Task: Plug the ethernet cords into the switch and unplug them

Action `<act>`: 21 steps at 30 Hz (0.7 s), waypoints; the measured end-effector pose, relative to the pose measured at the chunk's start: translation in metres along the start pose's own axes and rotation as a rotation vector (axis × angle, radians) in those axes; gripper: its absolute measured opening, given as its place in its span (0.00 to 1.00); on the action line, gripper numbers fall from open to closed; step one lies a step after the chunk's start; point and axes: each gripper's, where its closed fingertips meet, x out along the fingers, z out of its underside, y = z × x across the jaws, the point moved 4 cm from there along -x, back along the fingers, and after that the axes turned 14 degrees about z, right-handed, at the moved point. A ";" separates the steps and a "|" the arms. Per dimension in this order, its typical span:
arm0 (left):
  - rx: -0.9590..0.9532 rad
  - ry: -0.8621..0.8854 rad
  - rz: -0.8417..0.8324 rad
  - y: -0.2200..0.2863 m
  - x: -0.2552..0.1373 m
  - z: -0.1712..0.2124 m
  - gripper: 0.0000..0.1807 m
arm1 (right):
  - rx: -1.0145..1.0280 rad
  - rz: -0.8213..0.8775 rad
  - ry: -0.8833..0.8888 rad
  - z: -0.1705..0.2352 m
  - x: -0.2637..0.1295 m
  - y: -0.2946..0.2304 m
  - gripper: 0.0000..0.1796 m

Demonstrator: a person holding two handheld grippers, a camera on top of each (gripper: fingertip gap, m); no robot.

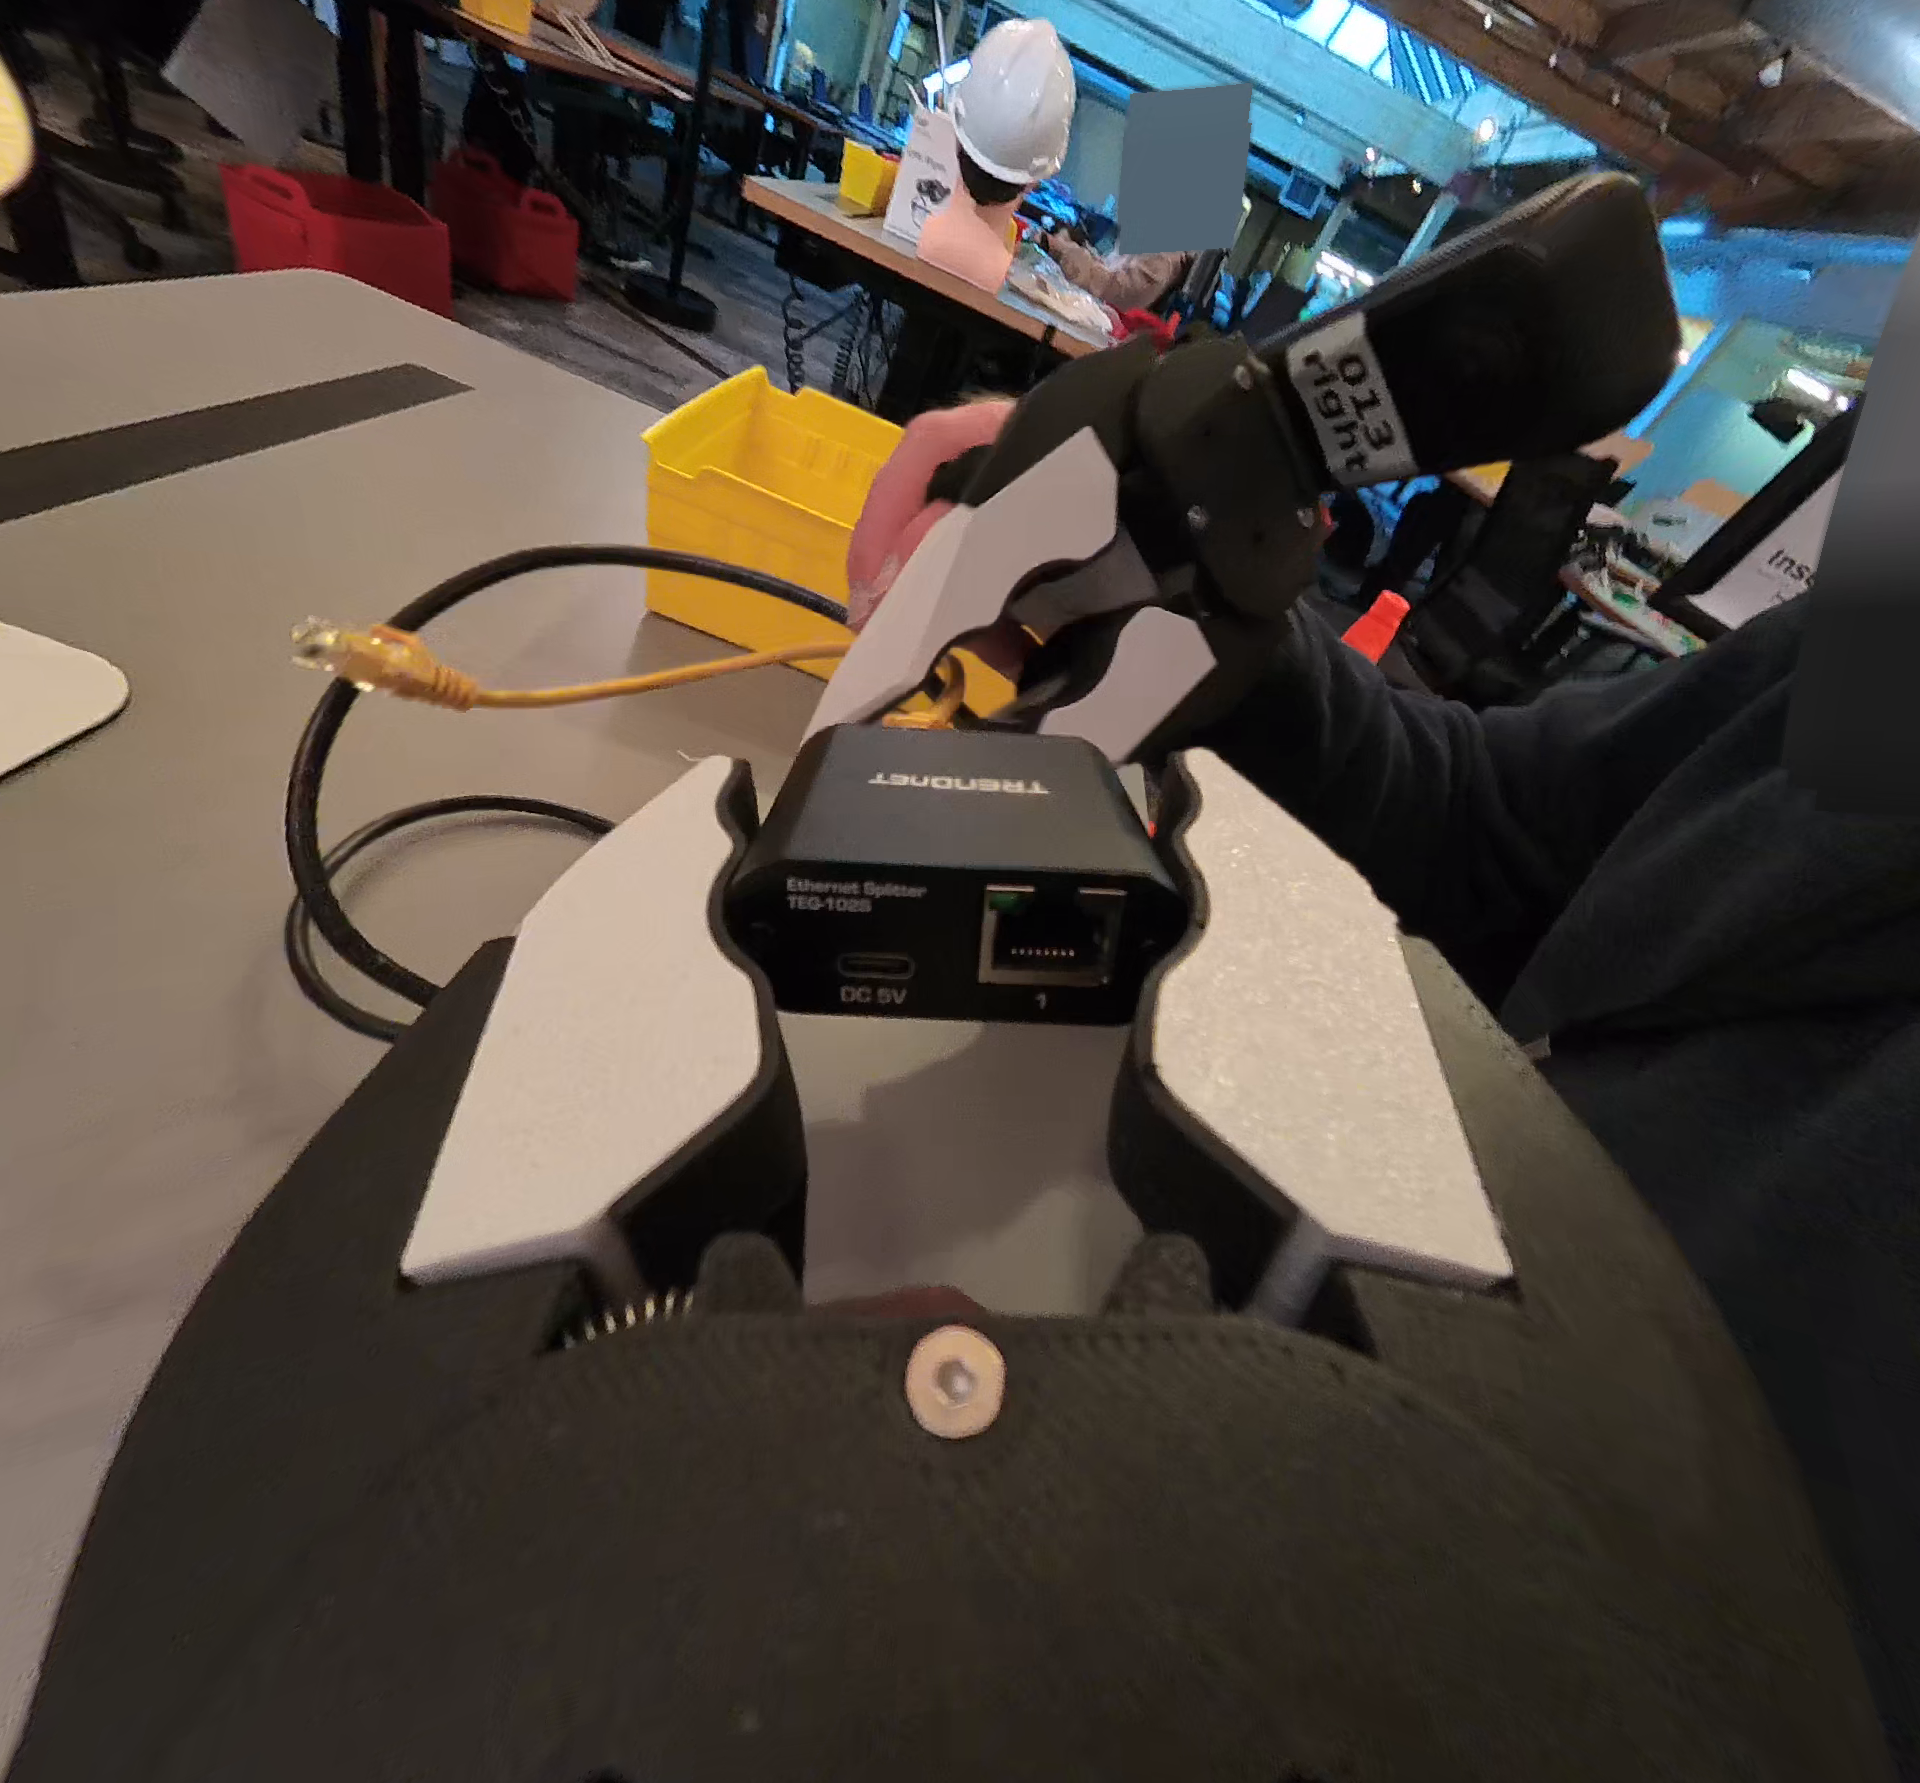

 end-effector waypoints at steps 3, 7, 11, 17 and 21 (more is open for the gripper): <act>-0.046 0.066 -0.024 -0.007 -0.006 0.001 0.41 | 0.012 0.080 0.016 -0.004 -0.007 0.006 0.22; -0.070 0.085 -0.018 -0.007 -0.005 0.002 0.41 | -0.078 0.222 0.074 -0.018 -0.014 0.003 0.18; -0.083 0.084 -0.010 -0.005 0.001 0.002 0.41 | -0.183 0.291 0.113 -0.030 -0.011 -0.004 0.12; -0.098 0.087 -0.018 -0.004 0.001 0.001 0.41 | -0.350 0.341 0.097 -0.036 -0.007 -0.006 0.07; -0.113 0.082 -0.017 -0.005 0.002 0.003 0.40 | -0.395 0.312 0.070 -0.034 -0.006 -0.007 0.07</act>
